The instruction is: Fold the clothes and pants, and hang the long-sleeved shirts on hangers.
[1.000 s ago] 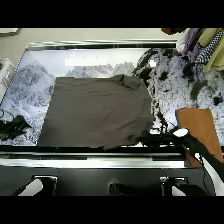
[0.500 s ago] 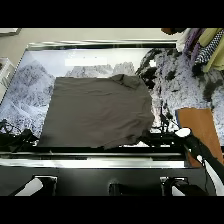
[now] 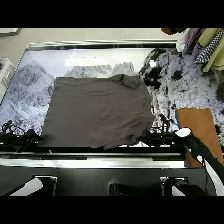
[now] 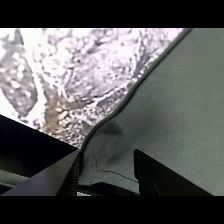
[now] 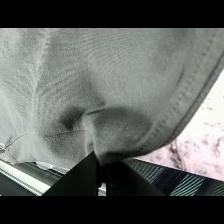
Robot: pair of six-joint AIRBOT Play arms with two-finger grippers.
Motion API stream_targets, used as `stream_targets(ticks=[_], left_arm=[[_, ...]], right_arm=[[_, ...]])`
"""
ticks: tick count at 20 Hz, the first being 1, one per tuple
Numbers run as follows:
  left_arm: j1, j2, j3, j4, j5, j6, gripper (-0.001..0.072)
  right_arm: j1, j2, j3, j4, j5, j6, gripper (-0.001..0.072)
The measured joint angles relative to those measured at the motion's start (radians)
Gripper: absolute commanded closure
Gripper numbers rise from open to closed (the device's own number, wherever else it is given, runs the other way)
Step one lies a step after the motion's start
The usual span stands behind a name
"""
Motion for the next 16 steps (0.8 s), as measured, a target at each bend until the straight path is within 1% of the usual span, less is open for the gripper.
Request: stream_targets(ticks=[2,4,5,8,12,14,16], left_arm=[[0.000,-0.011,0.000,-0.003,-0.007,0.010,0.0365],[-0.002,-0.024,-0.002,-0.003,-0.020,0.024,0.0673],[-0.005,-0.029,-0.003,0.005,-0.030,0.033,0.0690],[-0.023,-0.034,-0.003,-0.013,-0.048,0.065,0.0691],[-0.056,-0.032,0.010,-0.095,-0.065,0.093,0.0694],[-0.085,-0.021,0.045,-0.143,-0.071,0.100,0.0695],[-0.128,-0.004,0.121,-0.196,-0.074,0.105,0.0695]], right_arm=[[0.000,0.000,0.000,0.001,0.000,0.000,0.0681],[0.000,0.000,0.000,0.008,0.000,0.000,0.0681],[0.000,0.000,0.000,0.013,-0.001,0.000,0.0681],[0.000,0.000,0.001,0.025,-0.004,0.000,0.0682],[0.000,0.000,0.019,0.041,-0.006,-0.019,0.0683],[0.000,0.000,0.074,0.042,0.002,-0.040,0.0684],[0.000,0.000,0.175,0.031,0.000,-0.053,0.0684]])
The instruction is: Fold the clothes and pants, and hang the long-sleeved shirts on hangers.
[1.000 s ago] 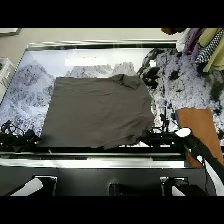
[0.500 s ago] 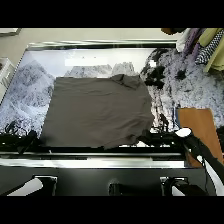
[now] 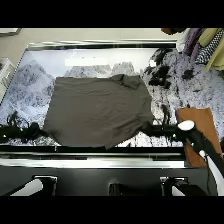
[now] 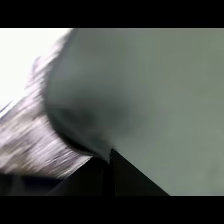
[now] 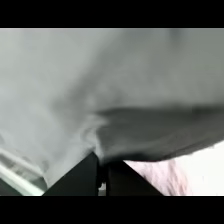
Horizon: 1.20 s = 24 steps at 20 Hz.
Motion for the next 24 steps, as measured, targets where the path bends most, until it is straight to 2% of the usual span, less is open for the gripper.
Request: stream_targets(ticks=[5,8,13,16,18,21,24], left_arm=[[-0.120,0.052,0.390,-0.084,0.005,-0.033,0.0695],[-0.154,0.099,0.703,-0.071,0.008,-0.133,0.0695],[-0.172,0.234,1.102,0.119,0.010,-0.356,0.0695],[-0.175,0.337,1.189,0.290,0.001,-0.476,0.0695],[-0.175,0.385,1.214,0.390,-0.032,-0.523,0.0695],[-0.176,0.412,1.221,0.478,-0.090,-0.549,0.0695],[-0.176,0.381,1.184,0.452,-0.114,-0.502,0.0695]], right_arm=[[0.000,0.000,0.423,-0.045,-0.034,0.006,0.0683],[0.000,0.008,0.706,-0.128,-0.003,0.052,0.0683],[0.000,0.126,1.054,-0.291,0.096,0.138,0.0683],[0.000,0.259,1.145,-0.397,0.114,0.216,0.0683],[0.000,0.335,1.170,-0.481,0.120,0.291,0.0683],[0.001,0.391,1.187,-0.590,0.133,0.399,0.0683],[0.001,0.352,1.192,-0.639,0.199,0.488,0.0683]])
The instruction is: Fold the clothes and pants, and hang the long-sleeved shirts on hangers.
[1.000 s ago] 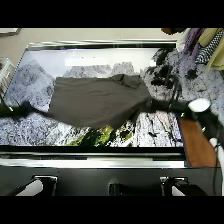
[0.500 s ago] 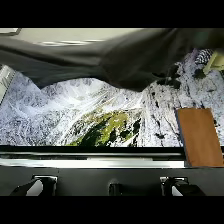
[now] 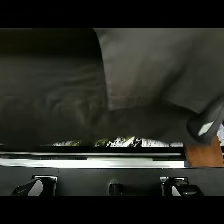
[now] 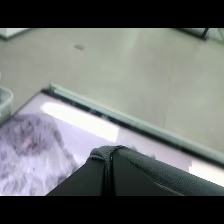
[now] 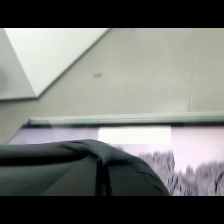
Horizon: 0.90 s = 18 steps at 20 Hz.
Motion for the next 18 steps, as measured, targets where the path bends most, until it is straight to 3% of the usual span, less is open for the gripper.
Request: stream_targets(ticks=[6,10,14,18], left_arm=[[-0.069,-0.237,-0.240,-0.136,0.045,0.131,0.0695],[-0.175,-0.484,-0.402,-0.054,0.239,0.156,0.0695],[-0.238,-0.728,-0.422,-0.002,0.422,0.164,0.0695],[-0.256,-0.863,-0.413,0.018,0.482,0.165,0.0695]], right_arm=[[0.002,-0.308,-0.091,-0.028,0.090,0.106,0.0683],[0.011,-0.558,-0.206,-0.026,-0.039,0.121,0.0683],[0.013,-0.783,-0.249,-0.037,-0.204,0.120,0.0683],[0.013,-0.898,-0.261,-0.061,-0.269,0.116,0.0683]])
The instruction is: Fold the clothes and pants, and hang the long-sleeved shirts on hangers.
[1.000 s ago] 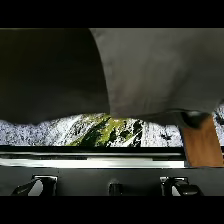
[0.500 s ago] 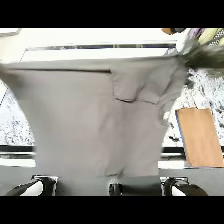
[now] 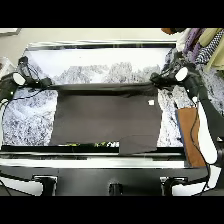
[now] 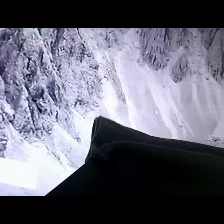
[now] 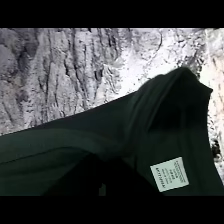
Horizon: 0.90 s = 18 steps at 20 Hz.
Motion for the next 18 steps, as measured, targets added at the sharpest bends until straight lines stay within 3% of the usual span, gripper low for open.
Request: stream_targets(ticks=[11,18], left_arm=[[-0.005,-0.064,-0.001,0.014,-0.307,0.017,0.0692],[-0.006,-0.074,-0.042,0.011,-0.383,0.018,0.0690]], right_arm=[[0.000,-0.045,-0.004,-0.106,0.296,0.008,0.0682],[0.000,-0.075,-0.004,-0.117,0.365,0.011,0.0681]])
